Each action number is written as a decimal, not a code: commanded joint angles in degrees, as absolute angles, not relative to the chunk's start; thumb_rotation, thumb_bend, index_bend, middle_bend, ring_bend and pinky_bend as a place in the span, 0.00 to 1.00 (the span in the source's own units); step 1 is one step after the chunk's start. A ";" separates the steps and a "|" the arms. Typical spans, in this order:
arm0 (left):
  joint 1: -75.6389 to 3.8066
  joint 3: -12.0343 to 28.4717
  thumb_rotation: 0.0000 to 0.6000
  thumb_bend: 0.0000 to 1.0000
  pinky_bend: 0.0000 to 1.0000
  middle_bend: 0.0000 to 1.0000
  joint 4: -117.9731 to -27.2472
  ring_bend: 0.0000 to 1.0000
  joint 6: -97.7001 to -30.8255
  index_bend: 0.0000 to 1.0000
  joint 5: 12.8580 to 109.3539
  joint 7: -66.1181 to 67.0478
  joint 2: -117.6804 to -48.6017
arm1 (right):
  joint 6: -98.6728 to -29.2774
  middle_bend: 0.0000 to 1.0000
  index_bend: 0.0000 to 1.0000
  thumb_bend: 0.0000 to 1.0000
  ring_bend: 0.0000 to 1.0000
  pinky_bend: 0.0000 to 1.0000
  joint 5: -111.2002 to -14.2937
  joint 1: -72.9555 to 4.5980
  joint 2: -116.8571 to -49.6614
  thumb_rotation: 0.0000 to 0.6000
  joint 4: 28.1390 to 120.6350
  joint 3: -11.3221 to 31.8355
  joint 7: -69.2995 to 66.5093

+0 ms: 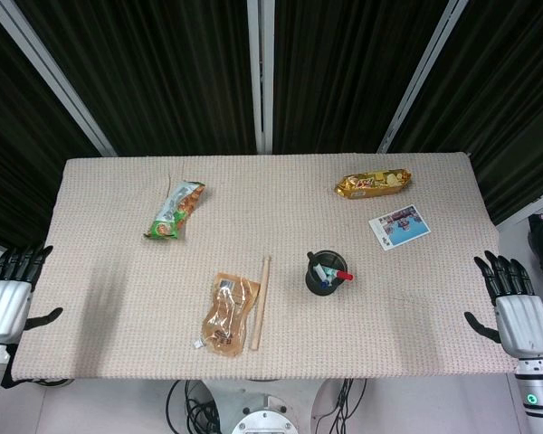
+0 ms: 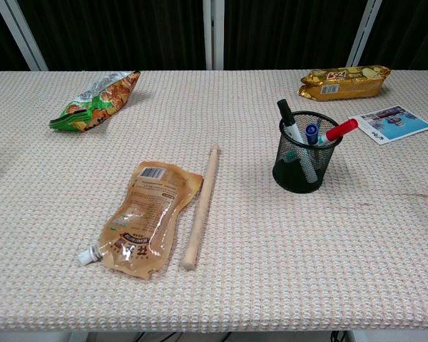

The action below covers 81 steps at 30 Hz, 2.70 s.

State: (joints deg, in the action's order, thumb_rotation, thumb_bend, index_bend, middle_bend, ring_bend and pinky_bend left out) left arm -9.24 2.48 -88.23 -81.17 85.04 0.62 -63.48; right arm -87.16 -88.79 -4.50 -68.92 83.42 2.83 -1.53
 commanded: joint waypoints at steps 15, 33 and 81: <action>-9.88 2.39 1.00 0.10 0.00 0.00 -88.28 0.00 -79.70 0.03 84.99 -0.83 -63.13 | -85.20 0.00 0.00 0.12 0.00 0.00 -89.69 -6.12 -67.53 1.00 90.04 3.12 3.88; -10.03 2.06 1.00 0.10 0.00 0.00 -87.71 0.00 -78.72 0.03 84.67 -2.14 -63.02 | -67.45 0.00 0.10 0.18 0.00 0.00 -86.59 -21.28 -73.24 1.00 110.32 8.62 31.00; -9.93 1.91 1.00 0.10 0.00 0.00 -85.60 0.00 -77.27 0.04 83.50 -5.06 -62.85 | -68.21 0.00 0.51 0.30 0.00 0.00 -74.96 -29.94 -88.25 1.00 99.90 7.46 41.70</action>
